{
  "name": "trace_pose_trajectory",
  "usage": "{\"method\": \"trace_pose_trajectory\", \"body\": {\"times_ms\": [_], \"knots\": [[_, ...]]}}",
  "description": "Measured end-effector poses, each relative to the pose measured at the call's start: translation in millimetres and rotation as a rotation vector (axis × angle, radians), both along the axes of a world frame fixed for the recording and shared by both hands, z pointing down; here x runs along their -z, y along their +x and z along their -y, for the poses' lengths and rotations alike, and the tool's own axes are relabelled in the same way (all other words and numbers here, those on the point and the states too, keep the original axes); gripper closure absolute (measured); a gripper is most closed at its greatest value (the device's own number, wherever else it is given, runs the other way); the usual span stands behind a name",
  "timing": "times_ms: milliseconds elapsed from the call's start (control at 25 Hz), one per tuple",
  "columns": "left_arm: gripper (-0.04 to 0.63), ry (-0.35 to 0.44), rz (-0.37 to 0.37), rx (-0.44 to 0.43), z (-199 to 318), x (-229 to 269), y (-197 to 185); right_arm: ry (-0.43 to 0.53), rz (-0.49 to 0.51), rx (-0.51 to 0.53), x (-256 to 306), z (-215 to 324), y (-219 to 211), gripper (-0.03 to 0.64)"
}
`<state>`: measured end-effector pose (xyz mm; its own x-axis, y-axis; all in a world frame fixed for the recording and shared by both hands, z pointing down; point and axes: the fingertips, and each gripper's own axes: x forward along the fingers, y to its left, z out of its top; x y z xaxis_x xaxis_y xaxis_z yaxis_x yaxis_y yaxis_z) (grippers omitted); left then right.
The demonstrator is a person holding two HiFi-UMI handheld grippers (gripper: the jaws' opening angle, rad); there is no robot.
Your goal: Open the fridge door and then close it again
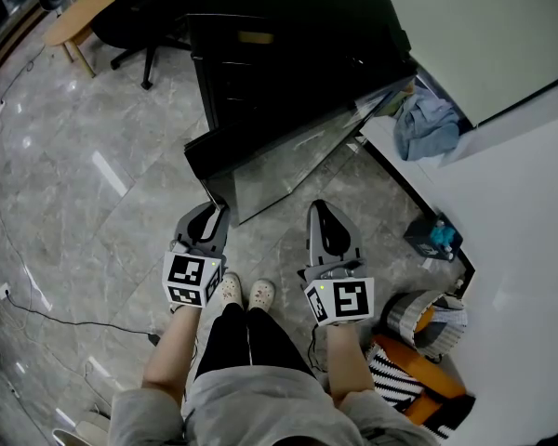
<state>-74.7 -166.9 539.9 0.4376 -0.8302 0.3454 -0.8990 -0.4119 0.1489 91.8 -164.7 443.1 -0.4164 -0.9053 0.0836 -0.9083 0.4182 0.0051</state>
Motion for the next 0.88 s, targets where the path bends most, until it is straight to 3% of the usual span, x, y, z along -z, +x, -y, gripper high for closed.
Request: {"method": "trace_pose_trajectory", "body": {"times_ms": [880], "knots": [[0.517, -0.003, 0.018, 0.017, 16, -2, -11, 0.006, 0.011, -0.007, 7, 5, 9, 0.591]]}}
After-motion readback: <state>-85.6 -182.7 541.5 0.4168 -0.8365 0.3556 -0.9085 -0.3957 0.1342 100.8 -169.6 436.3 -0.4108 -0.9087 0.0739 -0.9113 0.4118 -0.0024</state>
